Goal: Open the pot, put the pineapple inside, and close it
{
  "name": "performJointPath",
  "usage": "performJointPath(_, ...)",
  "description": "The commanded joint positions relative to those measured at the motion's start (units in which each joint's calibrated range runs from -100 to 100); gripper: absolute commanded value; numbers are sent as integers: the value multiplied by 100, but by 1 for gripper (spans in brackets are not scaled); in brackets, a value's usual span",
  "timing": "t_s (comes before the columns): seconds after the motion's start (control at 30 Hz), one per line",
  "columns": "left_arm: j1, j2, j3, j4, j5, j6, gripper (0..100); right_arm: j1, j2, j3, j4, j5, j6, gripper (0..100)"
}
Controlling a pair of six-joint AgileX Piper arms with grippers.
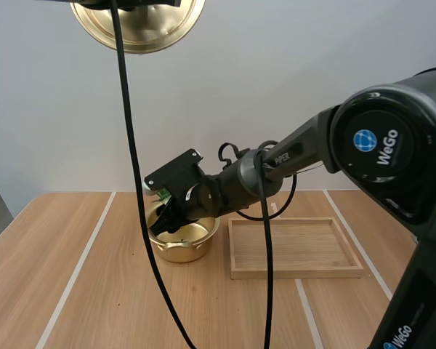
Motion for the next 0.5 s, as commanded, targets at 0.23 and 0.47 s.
performJointPath(0.23, -12, -10, -51, -66, -131, -51, 0, -14, 411, -14, -160, -567, -32, 0)
performJointPath(0.47, -12, -10, -51, -66, -131, -51, 0, -240, 490, -14, -160, -762, -32, 0)
